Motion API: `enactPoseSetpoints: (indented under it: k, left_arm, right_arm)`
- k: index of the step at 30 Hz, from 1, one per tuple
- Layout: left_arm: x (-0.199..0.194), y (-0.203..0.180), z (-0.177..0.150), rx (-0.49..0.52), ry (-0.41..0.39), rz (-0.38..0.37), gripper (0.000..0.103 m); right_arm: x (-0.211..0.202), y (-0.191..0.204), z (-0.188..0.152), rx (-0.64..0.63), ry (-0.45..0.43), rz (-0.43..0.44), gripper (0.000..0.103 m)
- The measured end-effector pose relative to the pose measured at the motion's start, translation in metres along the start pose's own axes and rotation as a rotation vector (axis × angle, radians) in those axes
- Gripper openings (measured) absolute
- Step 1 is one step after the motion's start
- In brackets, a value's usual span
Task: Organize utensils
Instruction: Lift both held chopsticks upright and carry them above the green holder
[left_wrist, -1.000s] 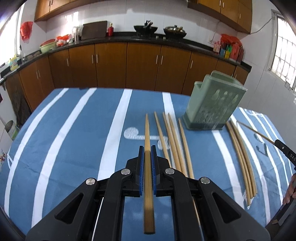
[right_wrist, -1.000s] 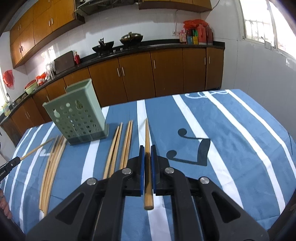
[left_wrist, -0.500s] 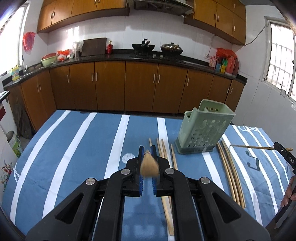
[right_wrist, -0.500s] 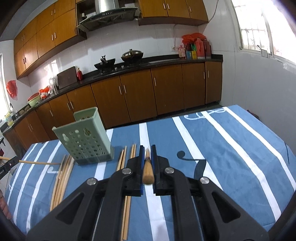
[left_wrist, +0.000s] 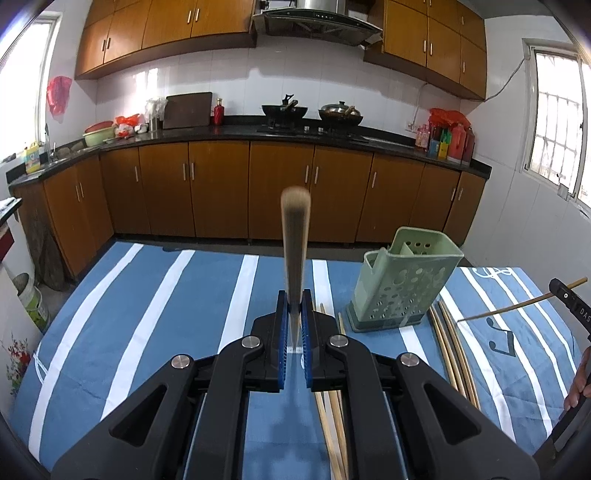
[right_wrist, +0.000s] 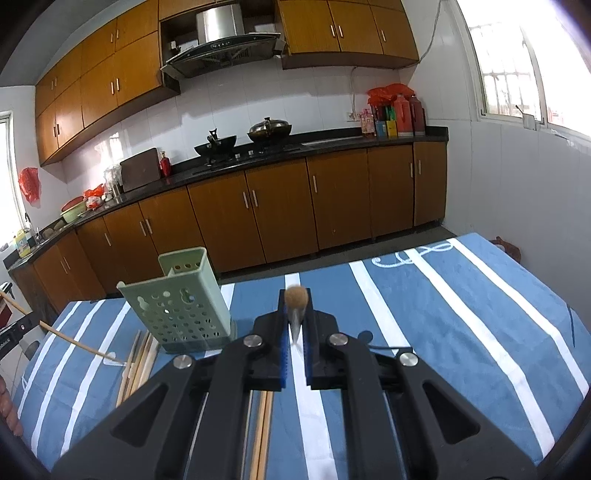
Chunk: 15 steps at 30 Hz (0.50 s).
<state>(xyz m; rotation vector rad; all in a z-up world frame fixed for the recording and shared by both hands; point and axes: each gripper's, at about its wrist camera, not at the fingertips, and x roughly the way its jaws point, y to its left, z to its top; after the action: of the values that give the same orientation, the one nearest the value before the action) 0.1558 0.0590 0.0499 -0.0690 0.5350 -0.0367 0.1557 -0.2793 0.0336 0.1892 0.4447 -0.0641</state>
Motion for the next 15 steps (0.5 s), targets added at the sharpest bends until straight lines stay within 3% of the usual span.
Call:
enactPoseSetpoints:
  k: [5,8,15]
  left_arm:
    - [-0.008,0.0,0.03,-0.001,-0.056,-0.004,0.007]
    - [-0.017,-0.002,0.055,-0.012,-0.11,-0.018,0.007]
    - [-0.039,-0.025,0.115,-0.05,-0.233,-0.129,0.007]
  right_arm:
    - [-0.011,0.003,0.033,-0.001,-0.069,0.031,0.007]
    - [-0.028,0.006,0.071,0.034,-0.15,0.088,0.007]
    - [-0.05,0.028,0.128,0.059,-0.25,0.228,0.007]
